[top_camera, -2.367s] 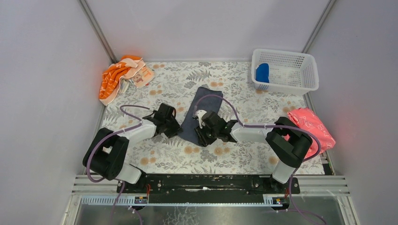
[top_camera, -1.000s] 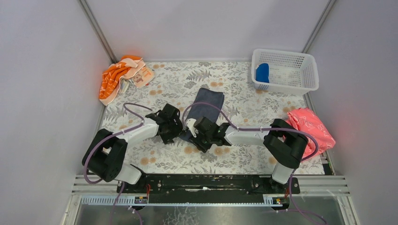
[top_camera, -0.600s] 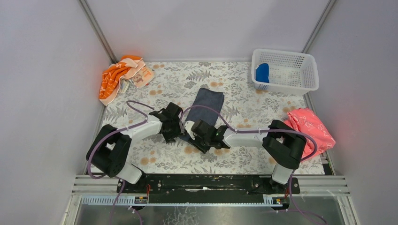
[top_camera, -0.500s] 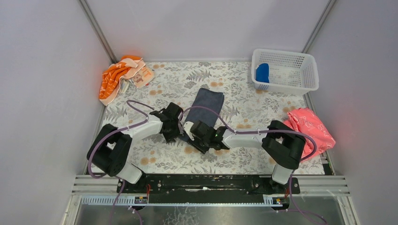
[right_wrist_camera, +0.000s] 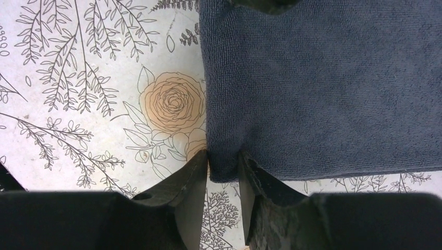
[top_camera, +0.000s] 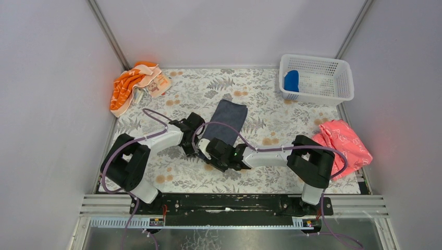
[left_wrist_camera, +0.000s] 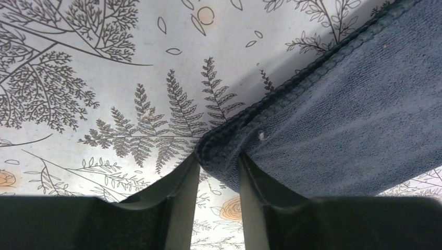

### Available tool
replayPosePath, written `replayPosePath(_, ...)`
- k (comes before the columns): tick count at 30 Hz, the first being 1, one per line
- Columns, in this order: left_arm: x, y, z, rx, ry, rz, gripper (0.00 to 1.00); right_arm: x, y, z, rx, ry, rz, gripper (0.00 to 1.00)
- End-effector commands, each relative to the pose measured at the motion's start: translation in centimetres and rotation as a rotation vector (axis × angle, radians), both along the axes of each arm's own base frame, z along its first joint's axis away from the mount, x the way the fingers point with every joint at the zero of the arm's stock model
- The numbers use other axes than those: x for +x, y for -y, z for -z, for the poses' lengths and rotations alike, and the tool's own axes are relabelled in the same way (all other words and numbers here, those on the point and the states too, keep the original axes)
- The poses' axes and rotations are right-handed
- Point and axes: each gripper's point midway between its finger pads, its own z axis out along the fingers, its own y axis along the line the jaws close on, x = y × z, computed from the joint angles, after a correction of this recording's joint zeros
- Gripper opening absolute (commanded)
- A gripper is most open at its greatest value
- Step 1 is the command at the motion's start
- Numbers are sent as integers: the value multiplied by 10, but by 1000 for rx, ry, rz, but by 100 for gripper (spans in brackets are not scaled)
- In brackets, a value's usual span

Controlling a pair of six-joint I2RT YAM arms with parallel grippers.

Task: Roll the towels
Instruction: Roll the towel at the center of the board.

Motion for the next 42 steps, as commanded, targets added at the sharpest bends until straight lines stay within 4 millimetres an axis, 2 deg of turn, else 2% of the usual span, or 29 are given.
replayPosePath(1,-33,-37,45,153,-126,-16,28,-16,32,37,-184,-40,-13,34)
replayPosePath(5,-31,-44,41,151,-114,-33,17,-15,36,41,-211,-27,-13,30)
replayPosePath(11,-29,-58,35,149,-110,-64,2,-20,28,35,-184,-57,-43,9)
replayPosePath(13,-29,-62,32,146,-102,-75,0,-25,20,29,-140,-80,-64,1)
replayPosePath(15,-27,-67,27,142,-93,-88,0,-28,13,23,-102,-92,-78,0)
replayPosePath(20,-22,-71,16,119,-60,-103,8,-34,-2,11,-5,-185,-104,0)
replayPosePath(24,-18,-74,9,112,-39,-110,16,-38,-15,-8,117,-288,-125,0)
replayPosePath(29,-12,-73,-3,90,-5,-116,30,-30,-24,-30,247,-395,-111,0)
replayPosePath(33,-4,-72,-20,57,54,-138,42,-22,-31,-42,332,-505,-92,0)
replayPosePath(39,-3,-73,-41,25,113,-150,57,-11,-37,-51,427,-639,-50,0)
replayPosePath(42,-1,-67,-47,-12,119,-136,60,-10,-36,-50,447,-685,-34,0)
